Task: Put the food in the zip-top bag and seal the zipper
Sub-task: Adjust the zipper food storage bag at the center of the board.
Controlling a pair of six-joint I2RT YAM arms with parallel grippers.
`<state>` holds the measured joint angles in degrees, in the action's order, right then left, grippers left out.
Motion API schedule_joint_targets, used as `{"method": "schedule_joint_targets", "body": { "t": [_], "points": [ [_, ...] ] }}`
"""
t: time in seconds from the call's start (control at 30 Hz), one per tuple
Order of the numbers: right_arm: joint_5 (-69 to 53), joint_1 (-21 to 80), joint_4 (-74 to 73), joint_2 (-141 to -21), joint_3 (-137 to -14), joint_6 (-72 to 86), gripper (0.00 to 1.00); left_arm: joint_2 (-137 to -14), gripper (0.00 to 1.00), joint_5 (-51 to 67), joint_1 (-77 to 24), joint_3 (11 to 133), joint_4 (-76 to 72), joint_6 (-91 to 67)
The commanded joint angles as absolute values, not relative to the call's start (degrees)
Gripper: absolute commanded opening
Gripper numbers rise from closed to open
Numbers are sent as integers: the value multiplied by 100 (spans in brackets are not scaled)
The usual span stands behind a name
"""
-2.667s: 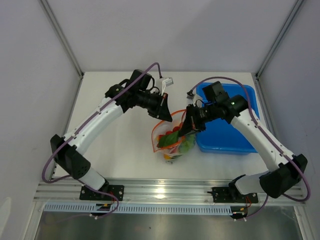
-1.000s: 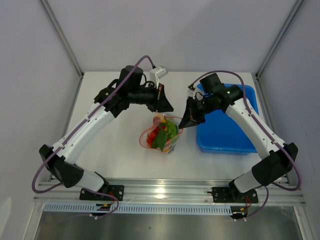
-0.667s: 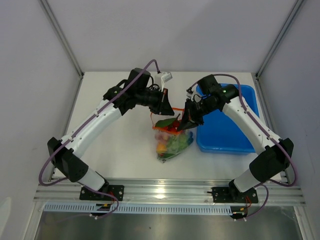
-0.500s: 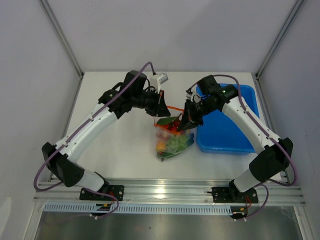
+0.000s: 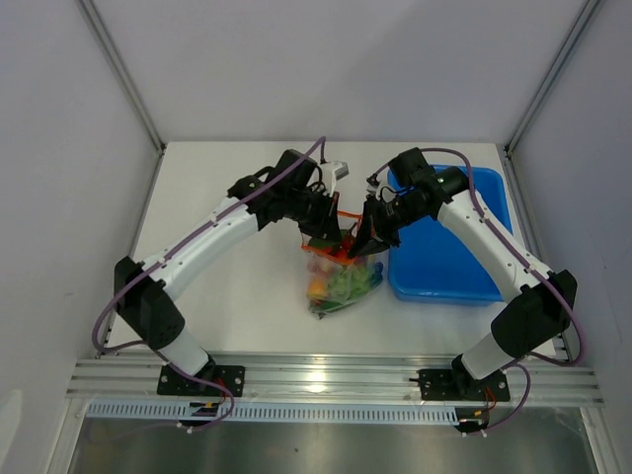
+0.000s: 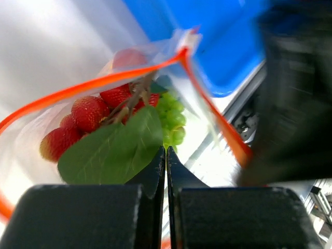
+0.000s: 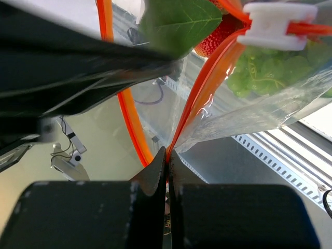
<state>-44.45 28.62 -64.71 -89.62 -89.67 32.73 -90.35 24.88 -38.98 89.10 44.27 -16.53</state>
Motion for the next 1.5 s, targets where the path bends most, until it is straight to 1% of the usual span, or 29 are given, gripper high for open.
{"method": "schedule_joint_targets", "body": {
  "t": [0.0,0.13,0.3,0.33,0.4,0.43,0.5,0.53,0.6,0.73,0.83,0.9,0.97,1.0,1.07,1.27,1.37,1.47],
  "points": [
    [-4597,2804,-6328,-8991,-9018,3471,0,-9333,1,2425,-4043,9097,4491,-1609],
    [-4535,2795,-6380,-9000,-9167,3507,0,-9536,1,2426,-4069,9079,4509,-1530],
    [-4474,2795,-6381,-8895,-9027,3454,0,-9308,1,1821,-4034,9219,4517,-1371],
    [-4448,2795,-6355,-8868,-8992,3445,0,-9255,2,1732,-4017,9263,4526,-1354],
    [-4386,2795,-6372,-8859,-8947,3384,0,-9019,8,1495,-3973,9325,4326,-1319],
    [-4316,2795,-6416,-8859,-8947,3366,0,-8931,18,1381,-3955,9360,4255,-1310],
    [-4272,2795,-6442,-8859,-8956,3349,0,-8720,29,1170,-3867,9386,4044,-1266],
    [-4245,2795,-6451,-8851,-8956,3340,0,-8684,39,1091,-3824,9422,3991,-1248],
    [-4228,2795,-6477,-8851,-8947,3331,0,-8753,46,1002,-3657,9639,3972,-1213],
    [-4227,2795,-6530,-8851,-8974,3322,0,-9156,52,1177,-3323,10053,4139,-1169],
    [-4236,2804,-6548,-8868,-8991,3314,0,-9718,52,1511,-3252,10623,4446,-819],
    [-4271,2804,-6557,-8886,-9000,3322,0,-9913,54,1747,-3243,10819,4719,-547],
    [-4298,2795,-6548,-8903,-9017,3314,0,-9975,59,2012,-3243,10802,4729,-396],
    [-4307,2786,-6539,-8912,-9018,3313,0,-9949,66,2117,-3252,10732,4668,-195],
    [-4324,2786,-6530,-8921,-9026,3296,0,-9827,68,2364,-3252,10487,4580,-18],
    [-4368,2733,-6521,-8921,-8991,3252,0,-9405,68,2689,-3252,9687,4334,238],
    [-4377,2716,-6521,-8930,-9017,3234,0,-9378,67,2559,-3252,9475,4271,193],
    [-4421,2681,-6513,-8965,-9044,3243,0,-9501,64,2461,-3252,9422,4368,176]
  ]
}}
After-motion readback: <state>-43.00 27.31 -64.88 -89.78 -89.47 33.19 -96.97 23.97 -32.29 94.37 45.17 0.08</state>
